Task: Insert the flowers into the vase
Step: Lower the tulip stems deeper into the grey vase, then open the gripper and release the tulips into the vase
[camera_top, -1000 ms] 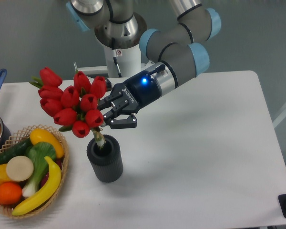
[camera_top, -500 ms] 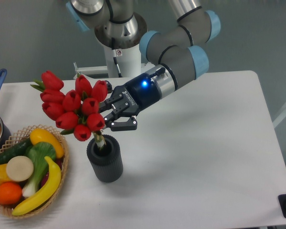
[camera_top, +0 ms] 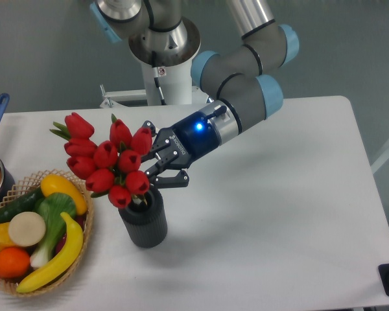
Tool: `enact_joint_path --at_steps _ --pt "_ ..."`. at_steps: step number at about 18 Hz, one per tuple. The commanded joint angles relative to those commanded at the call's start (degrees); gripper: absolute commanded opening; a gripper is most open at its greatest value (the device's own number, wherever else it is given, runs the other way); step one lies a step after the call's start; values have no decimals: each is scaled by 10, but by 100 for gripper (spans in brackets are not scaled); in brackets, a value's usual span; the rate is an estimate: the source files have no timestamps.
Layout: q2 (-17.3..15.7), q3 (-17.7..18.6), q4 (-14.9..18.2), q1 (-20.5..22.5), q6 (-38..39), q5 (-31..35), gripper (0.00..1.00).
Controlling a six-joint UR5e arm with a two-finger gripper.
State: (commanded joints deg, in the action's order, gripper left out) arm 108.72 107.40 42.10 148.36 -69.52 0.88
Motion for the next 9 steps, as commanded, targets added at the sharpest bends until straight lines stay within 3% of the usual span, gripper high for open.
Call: enact_joint_path --at_steps 9 --pt "28 25 0 3 -66 2 33"
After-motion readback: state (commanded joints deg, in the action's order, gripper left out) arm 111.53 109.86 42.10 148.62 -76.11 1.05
